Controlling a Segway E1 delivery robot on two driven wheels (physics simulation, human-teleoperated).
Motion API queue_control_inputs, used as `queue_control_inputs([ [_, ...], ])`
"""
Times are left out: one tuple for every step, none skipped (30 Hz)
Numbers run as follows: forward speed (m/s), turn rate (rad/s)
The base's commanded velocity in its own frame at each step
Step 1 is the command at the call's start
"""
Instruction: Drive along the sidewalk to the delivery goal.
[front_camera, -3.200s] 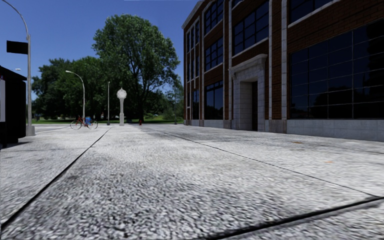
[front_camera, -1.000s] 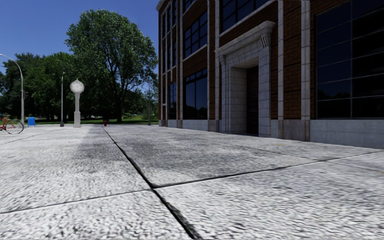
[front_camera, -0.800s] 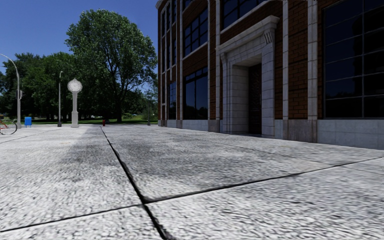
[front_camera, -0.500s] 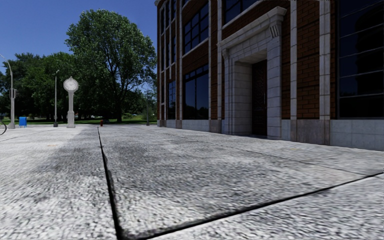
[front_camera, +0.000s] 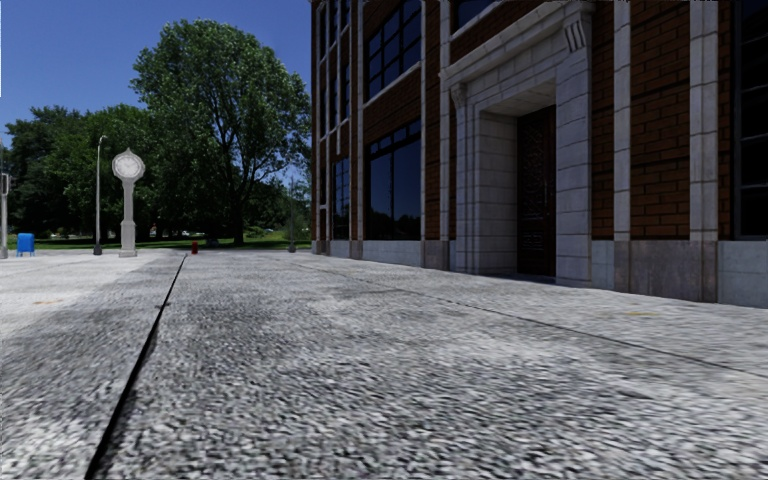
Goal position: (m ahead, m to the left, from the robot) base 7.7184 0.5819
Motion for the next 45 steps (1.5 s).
queue_control_inputs([
  [2.00, 0.00],
  [2.00, 0.00],
  [2.00, 0.00],
  [2.00, 0.00],
  [2.00, 0.00],
  [2.00, 0.00],
  [2.00, 0.00],
  [2.00, 0.00],
  [2.00, 0.00],
  [2.00, 0.00],
  [2.00, 0.00],
  [2.00, 0.00],
  [2.00, 0.00],
  [2.00, 0.00],
  [2.00, 0.00],
  [2.00, 0.00],
  [2.00, 0.00],
  [2.00, 0.00],
  [2.00, 0.00],
  [2.00, 0.00],
  [2.00, 0.00],
  [2.00, 0.00],
  [2.00, 0.00],
  [2.00, 0.00],
  [2.00, 0.00],
  [2.00, 0.00],
  [2.00, 0.00],
  [2.00, 0.00],
  [2.00, 0.00],
  [2.00, 0.00],
  [2.00, 0.00],
  [2.00, 0.00],
  [2.00, 0.00],
  [2.00, 0.00],
  [2.00, 0.00],
  [2.00, 0.00],
  [2.00, 0.00],
  [2.00, 0.00],
  [2.00, 0.00],
  [2.00, 0.00],
  [2.00, 0.00],
  [2.00, 0.00],
  [2.00, 0.00],
  [2.00, 0.00],
  [2.00, 0.00],
])
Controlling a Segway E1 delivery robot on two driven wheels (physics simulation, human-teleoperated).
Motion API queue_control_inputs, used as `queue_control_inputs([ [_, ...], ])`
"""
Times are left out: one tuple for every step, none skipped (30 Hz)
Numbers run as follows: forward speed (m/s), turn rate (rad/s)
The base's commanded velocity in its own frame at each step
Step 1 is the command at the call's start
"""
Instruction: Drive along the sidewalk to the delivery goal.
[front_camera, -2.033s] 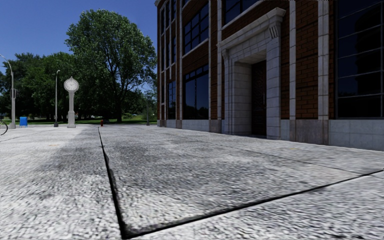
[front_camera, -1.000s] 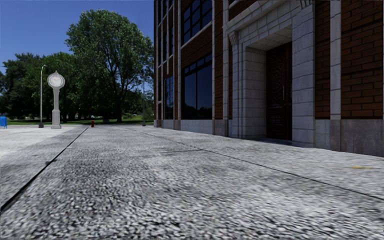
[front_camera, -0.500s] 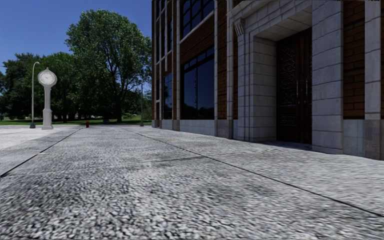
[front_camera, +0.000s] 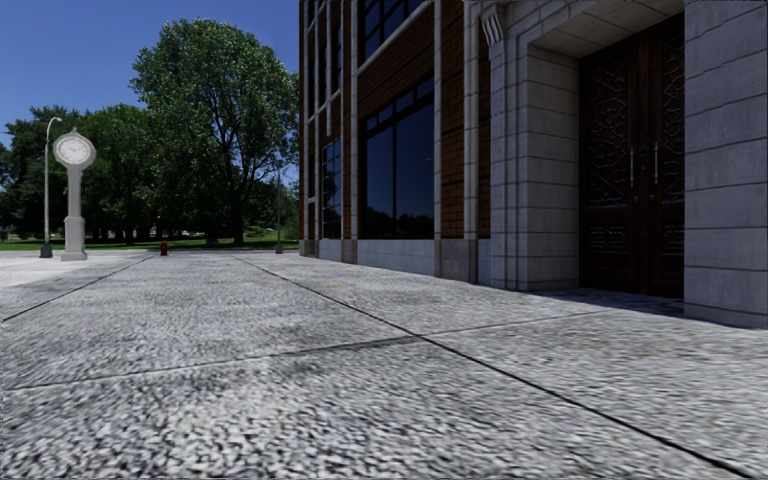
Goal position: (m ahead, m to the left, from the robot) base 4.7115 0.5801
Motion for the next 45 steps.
queue_control_inputs([
  [2.00, 0.00],
  [2.00, 0.00],
  [2.00, 0.00],
  [2.00, 0.00],
  [2.00, 0.00],
  [2.00, 0.00],
  [2.00, 0.00],
  [2.00, 0.00],
  [2.00, 0.00],
  [2.00, 0.00],
  [2.00, 0.00],
  [2.00, 0.00],
  [2.00, 0.00],
  [2.00, 0.00],
  [2.00, 0.00],
  [2.00, 0.00],
  [2.00, 0.00],
  [2.00, 0.00],
  [2.00, 0.00],
  [2.00, 0.00],
  [2.00, 0.00],
  [2.00, 0.00],
  [2.00, 0.00],
  [2.00, 0.00],
  [2.00, 0.00],
  [2.00, 0.00],
  [2.00, 0.00],
  [2.00, 0.00],
  [2.00, 0.00],
  [2.00, 0.00],
  [2.00, 0.00],
  [2.00, 0.00],
  [2.00, 0.00],
  [2.00, 0.00],
  [2.00, 0.00],
  [2.00, 0.00],
  [2.00, 0.00],
  [2.00, 0.00],
  [2.00, 0.00],
  [2.00, 0.00],
  [2.00, 0.00],
  [2.00, 0.00],
  [2.00, 0.00],
  [2.00, 0.00],
  [2.00, 0.00],
])
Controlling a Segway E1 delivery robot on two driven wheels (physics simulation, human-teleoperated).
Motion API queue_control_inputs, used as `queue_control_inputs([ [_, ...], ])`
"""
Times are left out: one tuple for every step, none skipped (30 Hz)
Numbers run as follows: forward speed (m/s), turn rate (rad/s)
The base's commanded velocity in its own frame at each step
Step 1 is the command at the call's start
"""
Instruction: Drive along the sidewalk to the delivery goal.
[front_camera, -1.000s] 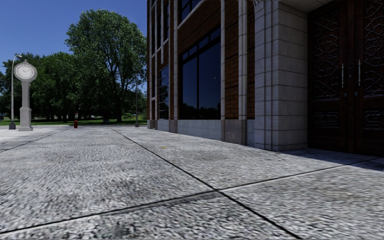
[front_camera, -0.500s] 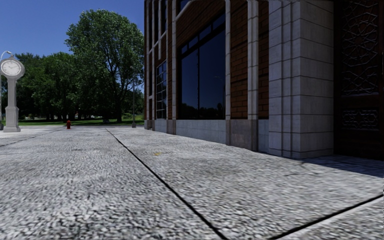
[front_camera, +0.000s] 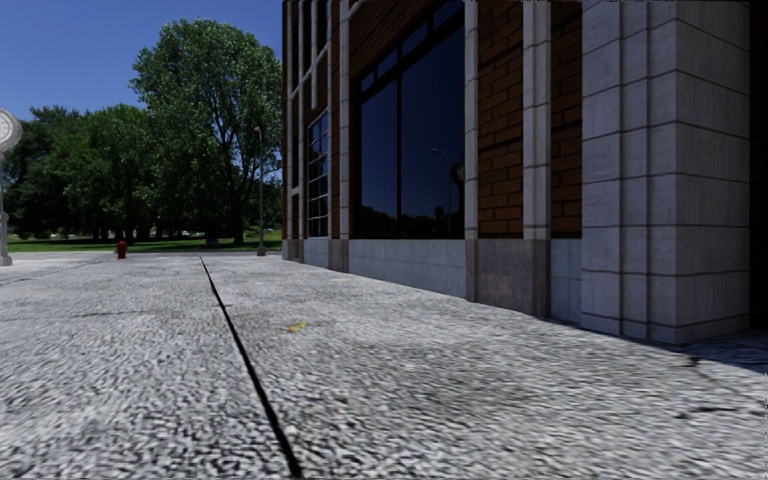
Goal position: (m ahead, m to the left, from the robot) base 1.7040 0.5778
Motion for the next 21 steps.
queue_control_inputs([
  [2.00, 0.00],
  [2.00, 0.00],
  [2.00, 0.00],
  [2.00, 0.00],
  [1.94, 0.09],
  [1.83, 0.15],
  [1.83, 0.15],
  [1.69, 0.17],
  [1.64, 0.18],
  [1.63, 0.18],
  [1.59, 0.18],
  [1.59, 0.18],
  [1.57, 0.20],
  [1.51, 0.26],
  [1.49, 0.28],
  [1.49, 0.28],
  [1.47, 0.28],
  [1.42, 0.28],
  [1.37, 0.32],
  [1.37, 0.32],
  [1.34, 0.35],
])
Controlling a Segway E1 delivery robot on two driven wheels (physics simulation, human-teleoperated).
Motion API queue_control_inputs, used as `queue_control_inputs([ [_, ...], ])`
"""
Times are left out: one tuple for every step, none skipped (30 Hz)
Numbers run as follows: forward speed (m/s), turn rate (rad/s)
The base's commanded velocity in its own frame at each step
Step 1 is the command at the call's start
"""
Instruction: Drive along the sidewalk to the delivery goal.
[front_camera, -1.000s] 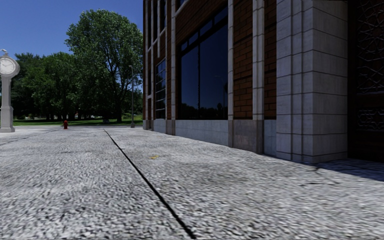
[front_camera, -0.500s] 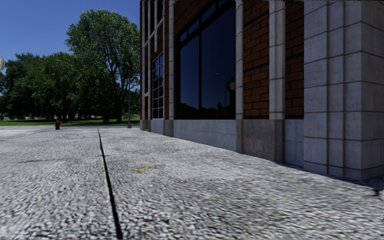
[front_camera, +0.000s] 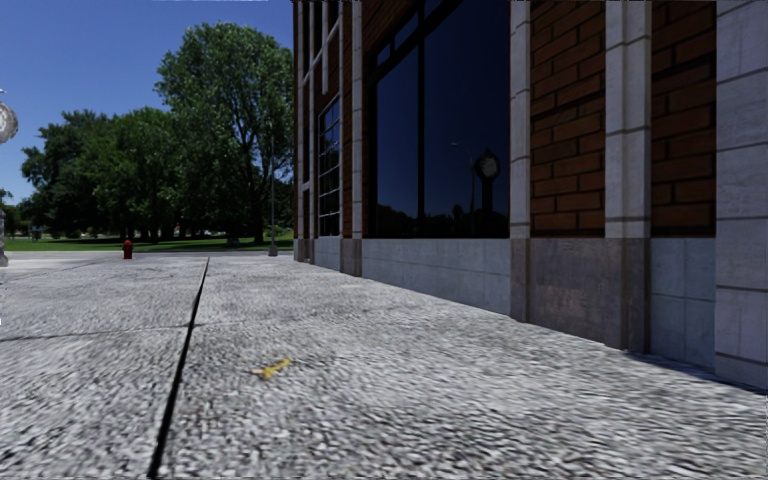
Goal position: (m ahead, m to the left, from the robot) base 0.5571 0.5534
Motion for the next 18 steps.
queue_control_inputs([
  [1.33, 0.35],
  [1.32, 0.36],
  [1.32, 0.36],
  [1.32, 0.36],
  [1.31, 0.36],
  [1.31, 0.36],
  [1.31, 0.36],
  [1.31, 0.36],
  [1.31, 0.36],
  [1.31, 0.36],
  [1.31, 0.36],
  [1.31, 0.36],
  [1.31, 0.36],
  [1.28, 0.31],
  [0.50, 0.00],
  [0.00, 0.00],
  [0.00, 0.00],
  [0.00, 0.00],
])
